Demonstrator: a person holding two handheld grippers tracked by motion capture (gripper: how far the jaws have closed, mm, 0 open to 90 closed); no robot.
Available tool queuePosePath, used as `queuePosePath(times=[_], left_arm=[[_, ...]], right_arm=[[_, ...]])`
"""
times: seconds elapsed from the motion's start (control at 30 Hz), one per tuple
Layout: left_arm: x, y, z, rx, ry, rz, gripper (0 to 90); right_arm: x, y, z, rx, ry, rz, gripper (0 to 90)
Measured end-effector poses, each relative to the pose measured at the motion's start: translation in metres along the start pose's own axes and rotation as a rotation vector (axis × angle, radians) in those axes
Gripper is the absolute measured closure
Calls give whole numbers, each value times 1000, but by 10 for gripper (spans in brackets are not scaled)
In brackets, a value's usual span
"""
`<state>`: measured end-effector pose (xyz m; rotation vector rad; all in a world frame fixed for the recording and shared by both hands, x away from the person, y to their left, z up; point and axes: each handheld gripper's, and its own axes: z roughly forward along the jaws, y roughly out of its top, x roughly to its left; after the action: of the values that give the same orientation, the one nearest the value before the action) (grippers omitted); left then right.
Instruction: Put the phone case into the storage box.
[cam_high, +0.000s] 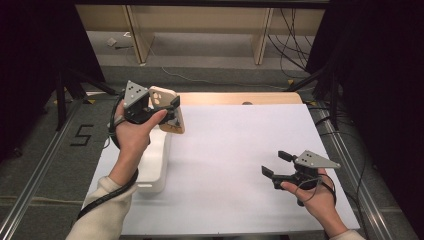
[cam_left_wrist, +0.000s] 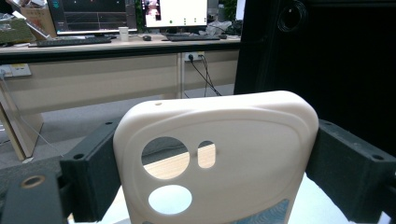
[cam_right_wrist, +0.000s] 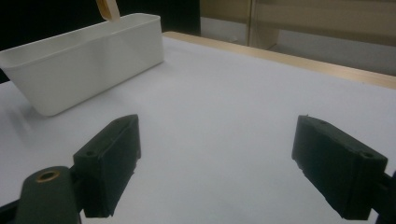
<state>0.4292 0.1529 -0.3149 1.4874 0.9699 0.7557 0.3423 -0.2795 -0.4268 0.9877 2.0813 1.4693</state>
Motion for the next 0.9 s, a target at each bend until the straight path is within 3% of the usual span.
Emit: queuePosePath(times=[0.9], left_arm=[[13,0,-3,3,39,-8,110]], right_arm=[[0,-1,0,4,3,2,165]])
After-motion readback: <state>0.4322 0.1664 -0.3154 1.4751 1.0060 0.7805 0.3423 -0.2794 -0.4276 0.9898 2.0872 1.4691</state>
